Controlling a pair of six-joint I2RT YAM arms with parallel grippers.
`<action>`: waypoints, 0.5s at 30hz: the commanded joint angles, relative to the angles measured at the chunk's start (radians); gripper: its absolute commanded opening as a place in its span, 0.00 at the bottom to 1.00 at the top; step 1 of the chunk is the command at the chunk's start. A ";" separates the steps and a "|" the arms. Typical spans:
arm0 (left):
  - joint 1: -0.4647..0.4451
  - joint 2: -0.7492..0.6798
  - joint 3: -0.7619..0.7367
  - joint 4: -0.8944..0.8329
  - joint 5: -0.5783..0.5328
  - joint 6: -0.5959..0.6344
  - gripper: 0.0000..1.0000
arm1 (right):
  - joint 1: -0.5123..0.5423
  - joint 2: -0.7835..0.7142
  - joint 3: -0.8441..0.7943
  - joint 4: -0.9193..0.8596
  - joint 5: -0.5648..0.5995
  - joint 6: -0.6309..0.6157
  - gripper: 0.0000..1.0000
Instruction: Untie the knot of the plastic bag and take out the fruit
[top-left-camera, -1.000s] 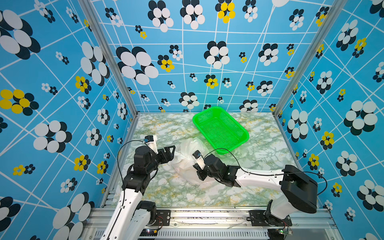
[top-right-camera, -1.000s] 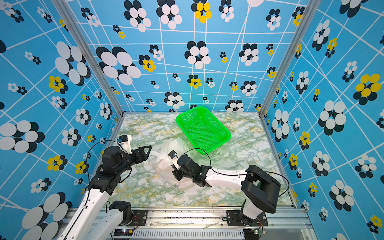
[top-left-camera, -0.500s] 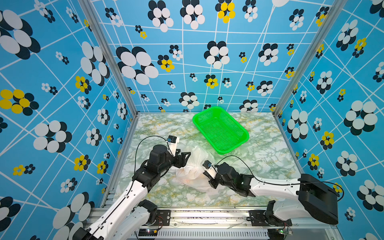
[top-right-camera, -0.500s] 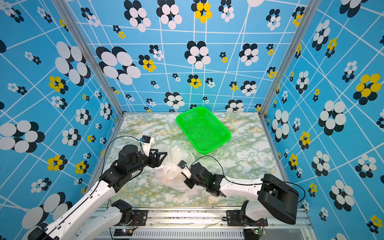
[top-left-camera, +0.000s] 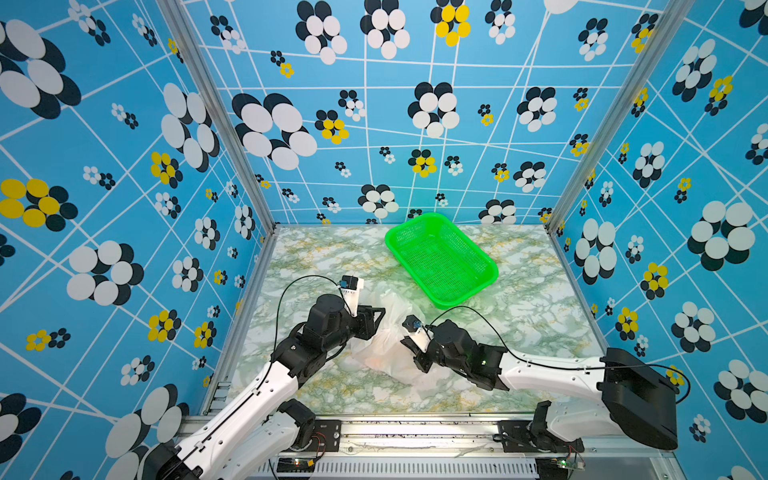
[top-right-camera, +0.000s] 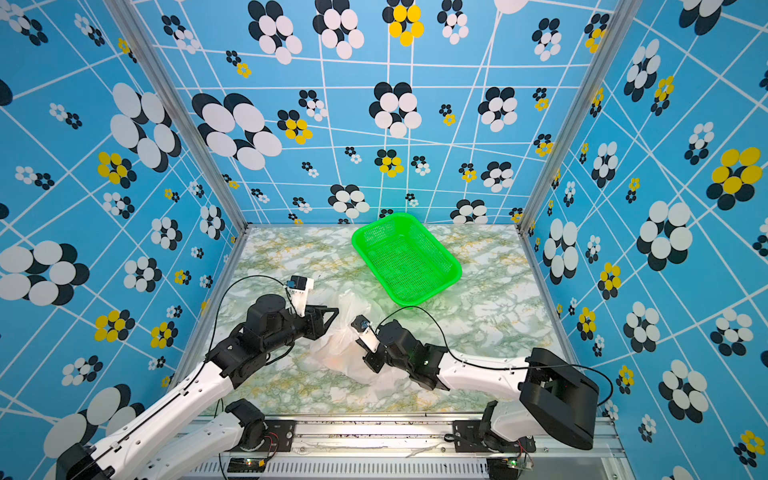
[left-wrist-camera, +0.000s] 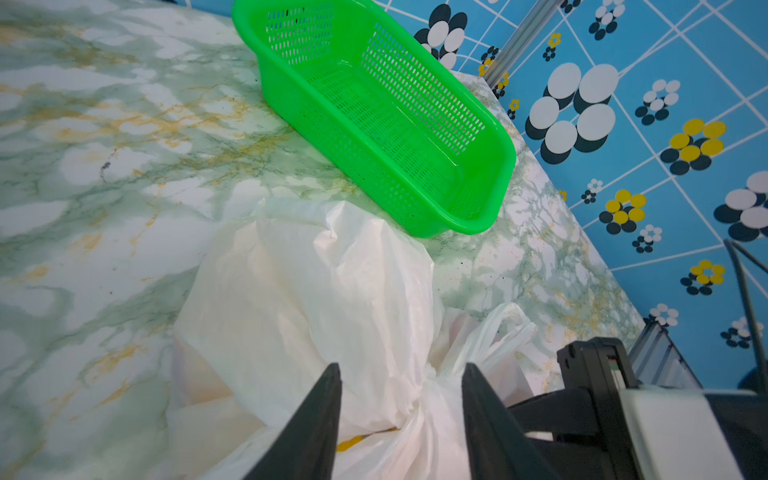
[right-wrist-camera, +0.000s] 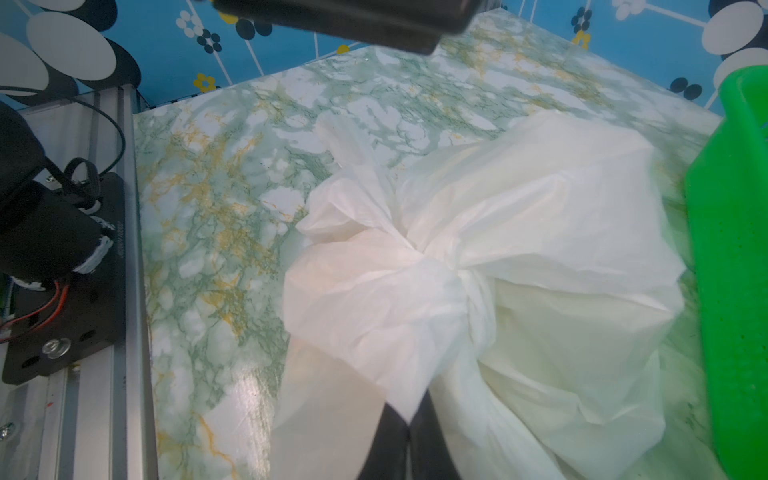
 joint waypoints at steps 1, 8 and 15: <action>-0.037 0.056 0.013 -0.029 -0.091 -0.030 0.45 | 0.017 0.021 0.040 0.008 -0.026 0.010 0.06; -0.083 0.093 0.042 -0.086 -0.214 -0.002 0.54 | 0.032 0.036 0.058 0.003 -0.020 0.009 0.07; -0.104 0.104 0.051 -0.083 -0.198 0.005 0.63 | 0.039 0.041 0.066 0.009 -0.030 0.008 0.08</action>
